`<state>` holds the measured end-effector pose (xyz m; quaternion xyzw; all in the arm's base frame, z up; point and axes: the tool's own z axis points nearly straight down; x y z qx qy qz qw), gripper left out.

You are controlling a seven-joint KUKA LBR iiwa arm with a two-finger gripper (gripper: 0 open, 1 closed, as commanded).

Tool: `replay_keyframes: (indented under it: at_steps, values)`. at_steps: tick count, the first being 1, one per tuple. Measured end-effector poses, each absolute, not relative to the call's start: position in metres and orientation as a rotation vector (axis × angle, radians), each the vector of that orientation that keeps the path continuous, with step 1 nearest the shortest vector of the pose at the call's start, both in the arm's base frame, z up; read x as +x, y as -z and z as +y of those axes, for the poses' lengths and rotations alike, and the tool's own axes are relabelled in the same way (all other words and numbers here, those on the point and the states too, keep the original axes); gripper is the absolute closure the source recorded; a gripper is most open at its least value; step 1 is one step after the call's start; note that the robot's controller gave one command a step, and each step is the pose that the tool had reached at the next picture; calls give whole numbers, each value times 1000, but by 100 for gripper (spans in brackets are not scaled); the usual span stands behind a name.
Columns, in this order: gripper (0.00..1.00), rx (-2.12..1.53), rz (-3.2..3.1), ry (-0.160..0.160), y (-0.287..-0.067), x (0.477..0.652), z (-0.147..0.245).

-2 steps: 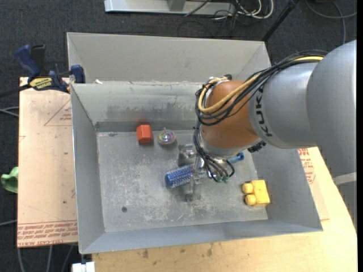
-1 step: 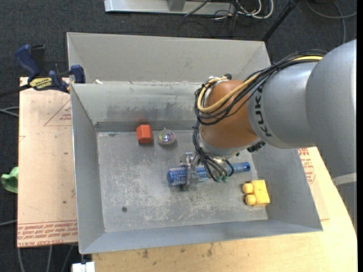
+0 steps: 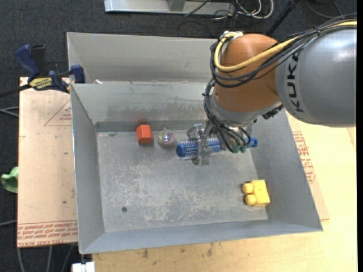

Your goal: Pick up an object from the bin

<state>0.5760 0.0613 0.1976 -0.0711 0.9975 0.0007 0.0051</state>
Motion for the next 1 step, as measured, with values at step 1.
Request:
replay_keyframes:
  at_steps: [1]
  values:
    - [100, -715, 3051, 0, -266, 580, 55]
